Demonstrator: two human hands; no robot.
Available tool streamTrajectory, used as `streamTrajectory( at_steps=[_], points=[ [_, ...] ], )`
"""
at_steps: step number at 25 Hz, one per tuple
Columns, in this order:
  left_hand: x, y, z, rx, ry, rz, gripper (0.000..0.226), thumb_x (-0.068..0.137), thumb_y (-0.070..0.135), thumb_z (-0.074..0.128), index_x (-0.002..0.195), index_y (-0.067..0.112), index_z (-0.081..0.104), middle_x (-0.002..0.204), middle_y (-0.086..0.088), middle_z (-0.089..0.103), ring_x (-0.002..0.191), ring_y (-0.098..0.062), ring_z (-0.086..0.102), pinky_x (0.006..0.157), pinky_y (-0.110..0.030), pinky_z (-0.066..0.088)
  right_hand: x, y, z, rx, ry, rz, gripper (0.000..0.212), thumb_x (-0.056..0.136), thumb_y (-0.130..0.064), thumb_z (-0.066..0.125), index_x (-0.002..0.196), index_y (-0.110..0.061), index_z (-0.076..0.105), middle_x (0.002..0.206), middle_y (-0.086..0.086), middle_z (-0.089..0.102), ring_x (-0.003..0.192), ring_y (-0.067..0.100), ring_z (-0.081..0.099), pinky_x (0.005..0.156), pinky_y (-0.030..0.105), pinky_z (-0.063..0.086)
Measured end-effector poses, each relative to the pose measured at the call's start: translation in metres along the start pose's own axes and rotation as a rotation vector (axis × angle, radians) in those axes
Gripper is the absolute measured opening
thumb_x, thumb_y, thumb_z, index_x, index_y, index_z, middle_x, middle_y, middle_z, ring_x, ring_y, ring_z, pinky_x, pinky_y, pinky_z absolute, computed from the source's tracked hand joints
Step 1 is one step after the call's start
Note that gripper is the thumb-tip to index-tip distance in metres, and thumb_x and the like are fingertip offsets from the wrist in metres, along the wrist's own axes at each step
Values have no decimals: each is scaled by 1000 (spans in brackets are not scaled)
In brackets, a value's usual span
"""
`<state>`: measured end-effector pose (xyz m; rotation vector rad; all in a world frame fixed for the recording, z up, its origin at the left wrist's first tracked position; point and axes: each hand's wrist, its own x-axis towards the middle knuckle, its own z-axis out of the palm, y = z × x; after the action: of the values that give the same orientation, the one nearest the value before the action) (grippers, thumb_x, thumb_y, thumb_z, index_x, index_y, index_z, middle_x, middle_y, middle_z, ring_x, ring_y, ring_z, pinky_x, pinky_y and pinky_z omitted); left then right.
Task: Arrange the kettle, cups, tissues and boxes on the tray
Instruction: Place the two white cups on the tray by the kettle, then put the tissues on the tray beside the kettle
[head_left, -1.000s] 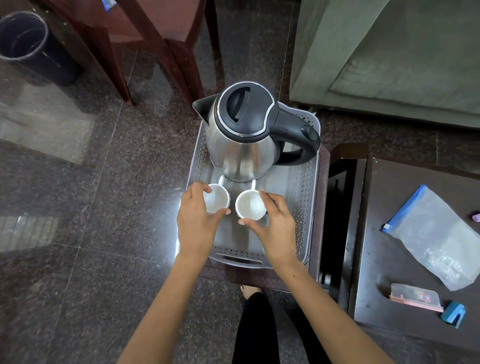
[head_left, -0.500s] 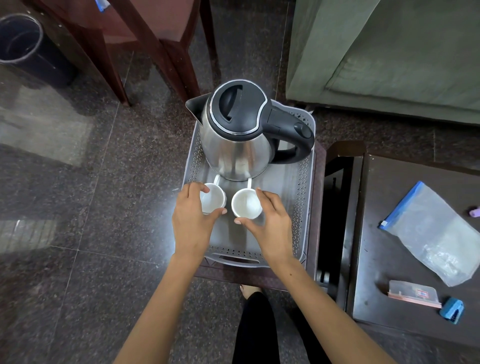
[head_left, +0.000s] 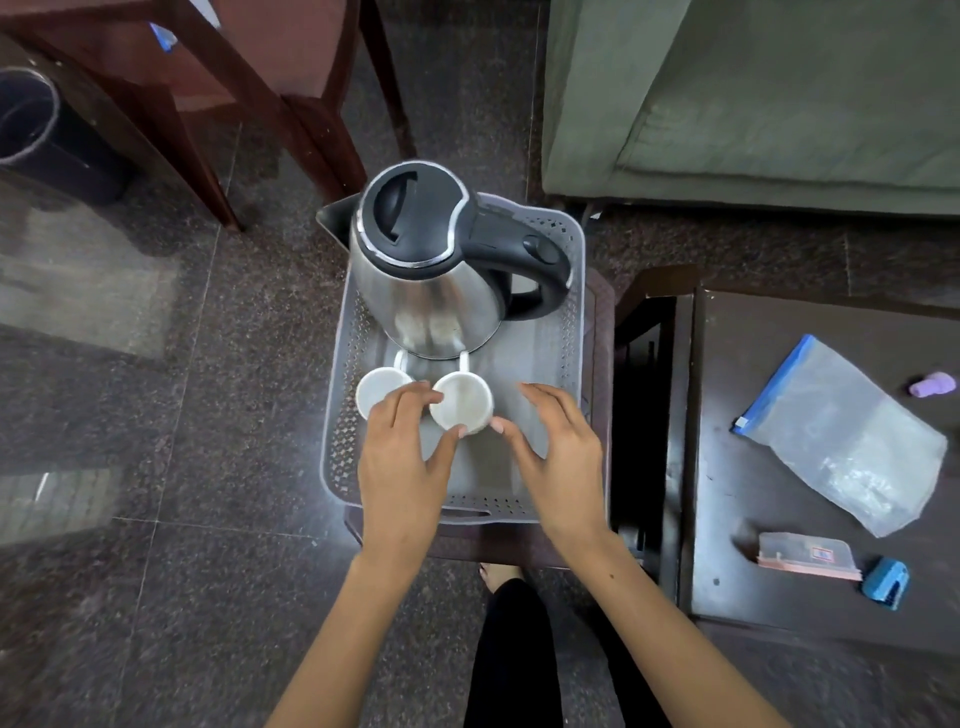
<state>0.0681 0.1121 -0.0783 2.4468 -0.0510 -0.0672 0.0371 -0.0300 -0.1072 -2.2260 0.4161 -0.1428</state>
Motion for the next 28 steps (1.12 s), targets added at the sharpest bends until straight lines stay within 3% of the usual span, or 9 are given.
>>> streamTrajectory(
  at_steps=[7,12,16,18,22,25,28],
  points=[
    [-45,86,65,-89,-174,142,23,83,13,69,104,15,61,115,3,61,109,-12,51,94,-6,30,-21,62,-91,105,130,66,26,90,-19,63,114,-11,63,111,-1,63,102,8,60,86,30,53],
    [-87,169,151,-140,-312,196,20,84,14,68,102,16,61,114,5,61,106,-11,53,91,-13,35,-41,145,-182,19,214,107,21,89,-15,61,110,-11,63,107,0,65,97,9,59,87,22,48],
    [-112,228,233,-170,-397,148,19,83,13,68,101,16,61,105,4,63,100,-15,57,86,-21,42,-48,226,-249,-59,243,228,19,88,-11,60,107,-14,64,103,-1,65,93,11,61,80,30,53],
    [-117,250,272,-149,-430,132,19,83,12,67,100,15,62,103,2,64,99,-17,59,83,-21,42,-43,267,-269,-128,184,320,21,89,-14,59,110,-15,63,108,-1,63,96,16,62,78,34,54],
    [-114,273,323,-102,-444,75,21,82,10,66,101,16,61,106,1,64,98,-18,59,77,-14,36,-15,319,-279,-392,-141,328,34,85,-28,61,115,-13,59,118,2,56,107,22,56,77,37,52],
    [-108,277,342,-77,-447,21,21,83,8,65,101,17,61,106,1,64,96,-18,61,79,-21,43,0,331,-266,-508,-294,202,37,75,-33,66,100,-6,63,101,9,58,91,27,58,59,38,51],
    [-102,276,351,1,-475,-10,15,85,13,63,99,17,61,103,3,64,92,-16,60,78,-26,48,4,343,-253,-530,-343,149,23,75,-16,64,95,-5,64,89,12,61,81,31,62,53,36,48]
  ],
)
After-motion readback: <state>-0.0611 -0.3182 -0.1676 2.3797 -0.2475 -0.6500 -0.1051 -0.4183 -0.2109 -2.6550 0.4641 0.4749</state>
